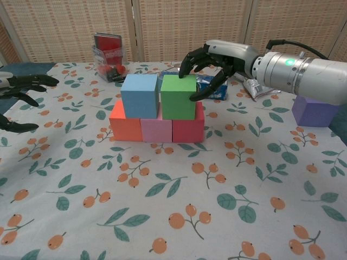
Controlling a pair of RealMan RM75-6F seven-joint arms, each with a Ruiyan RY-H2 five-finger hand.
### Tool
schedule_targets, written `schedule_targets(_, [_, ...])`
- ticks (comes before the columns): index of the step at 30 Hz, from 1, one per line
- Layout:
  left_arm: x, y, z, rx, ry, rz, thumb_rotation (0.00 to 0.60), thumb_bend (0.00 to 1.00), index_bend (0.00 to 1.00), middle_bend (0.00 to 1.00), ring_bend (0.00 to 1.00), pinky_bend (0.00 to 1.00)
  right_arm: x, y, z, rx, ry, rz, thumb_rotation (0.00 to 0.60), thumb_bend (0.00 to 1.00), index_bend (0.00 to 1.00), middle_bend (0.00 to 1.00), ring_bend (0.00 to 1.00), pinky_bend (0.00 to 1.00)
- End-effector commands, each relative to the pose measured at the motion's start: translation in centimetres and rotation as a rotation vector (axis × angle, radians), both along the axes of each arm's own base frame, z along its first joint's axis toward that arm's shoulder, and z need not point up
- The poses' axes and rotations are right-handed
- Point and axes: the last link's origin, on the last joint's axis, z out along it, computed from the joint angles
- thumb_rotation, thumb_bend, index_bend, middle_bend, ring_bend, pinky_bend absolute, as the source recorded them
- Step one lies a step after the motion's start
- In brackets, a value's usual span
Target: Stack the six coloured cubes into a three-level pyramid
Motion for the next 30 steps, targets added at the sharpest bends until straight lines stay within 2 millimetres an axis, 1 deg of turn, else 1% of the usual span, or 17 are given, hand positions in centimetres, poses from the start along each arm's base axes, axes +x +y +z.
schedule_targets(1, [0.0, 0.0, 0.0, 0.001, -0.002, 0.000, 0.600, 0.31, 0.03, 0.01, 0.00, 0.20, 0.0, 0.0, 0.0, 0.000, 0.010, -0.002, 0.600, 0.06, 0.14, 0.32, 0.05, 0.08])
schedule_targets(3, [-0.1, 0.0, 0.1, 0.002, -0.001, 0.000, 0.600, 0.31, 0.03, 0.01, 0.00, 0.20, 0.0, 0.0, 0.1, -0.001, 0.022, -0.005, 0.600, 0.06, 0.11, 0.30, 0.03, 0.06])
schedule_targets(5, [-0.1, 0.0, 0.1, 0.002, -0.001, -0.001, 0.600, 0.31, 0.03, 0.01, 0.00, 0.20, -0.1, 0.1, 0.2, -0.003, 0.033, -0.005, 0.600, 0.06, 0.10, 0.29, 0.02, 0.05])
schedule_targets(15, [-0.1, -0.2, 0.1, 0.003, -0.002, -0.005, 0.600, 0.31, 0.03, 0.01, 0.00, 0.20, 0.5, 0.6, 0.5, -0.001, 0.042, -0.006, 0.600, 0.06, 0.10, 0.29, 0.02, 0.05])
schedule_targets(20, [-0.2, -0.2, 0.2, 0.000, 0.002, -0.002, 0.600, 0.31, 0.03, 0.00, 0.00, 0.20, 0.4, 0.9, 0.7, -0.007, 0.041, -0.003, 0.600, 0.06, 0.10, 0.29, 0.02, 0.05])
schedule_targets(24, [-0.2, -0.3, 0.2, 0.002, -0.001, -0.005, 0.600, 0.31, 0.03, 0.00, 0.00, 0.20, 0.4, 1.0, 0.8, -0.012, 0.046, 0.003, 0.600, 0.03, 0.09, 0.26, 0.01, 0.04])
schedule_targets(26, [-0.2, -0.3, 0.2, 0.003, -0.002, -0.006, 0.600, 0.31, 0.03, 0.00, 0.00, 0.20, 0.4, 1.0, 0.9, -0.015, 0.048, 0.005, 0.600, 0.01, 0.07, 0.25, 0.01, 0.04])
schedule_targets(30, [-0.2, -0.3, 0.2, 0.001, -0.003, -0.005, 0.600, 0.31, 0.03, 0.00, 0.00, 0.20, 0.5, 1.0, 1.0, -0.022, 0.050, 0.010, 0.600, 0.00, 0.04, 0.22, 0.00, 0.03])
